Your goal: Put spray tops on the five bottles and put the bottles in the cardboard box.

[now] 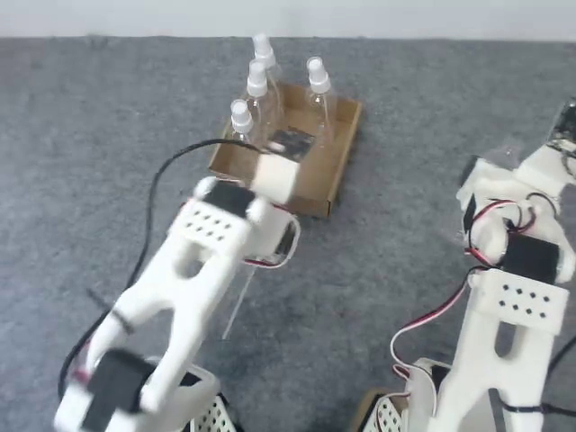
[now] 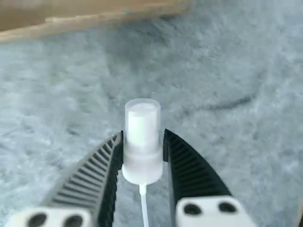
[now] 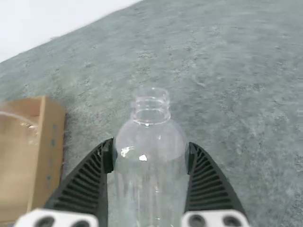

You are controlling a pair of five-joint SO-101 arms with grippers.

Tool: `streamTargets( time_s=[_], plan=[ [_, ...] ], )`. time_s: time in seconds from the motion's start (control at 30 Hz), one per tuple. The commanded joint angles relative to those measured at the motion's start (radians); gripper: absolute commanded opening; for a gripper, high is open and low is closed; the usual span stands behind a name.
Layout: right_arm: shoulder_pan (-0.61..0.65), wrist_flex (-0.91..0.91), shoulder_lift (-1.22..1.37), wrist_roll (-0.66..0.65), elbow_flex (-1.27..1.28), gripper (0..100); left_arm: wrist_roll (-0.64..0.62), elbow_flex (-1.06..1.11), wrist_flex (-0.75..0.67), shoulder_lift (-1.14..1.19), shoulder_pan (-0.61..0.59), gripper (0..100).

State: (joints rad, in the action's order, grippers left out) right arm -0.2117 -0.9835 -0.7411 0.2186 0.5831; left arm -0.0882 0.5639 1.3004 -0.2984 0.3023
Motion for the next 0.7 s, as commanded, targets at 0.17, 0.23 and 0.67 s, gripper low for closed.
streamTargets(
  time_s=[0.17, 0.23, 0.67],
  plan=[
    [0.119, -0.013, -0.047, -0.034, -0.014, 3.9, 0.005, 0.116, -0.094, -0.324, -0.089, 5],
    [0.163, -0.013, -0.047, -0.084, -0.012, 3.8, 0.003, 0.139, -0.094, -0.384, -0.089, 5],
    [0.415, -0.013, -0.047, -0.161, 0.035, 3.8, -0.112, 0.263, -0.190, -0.680, -0.238, 5]
  ],
)
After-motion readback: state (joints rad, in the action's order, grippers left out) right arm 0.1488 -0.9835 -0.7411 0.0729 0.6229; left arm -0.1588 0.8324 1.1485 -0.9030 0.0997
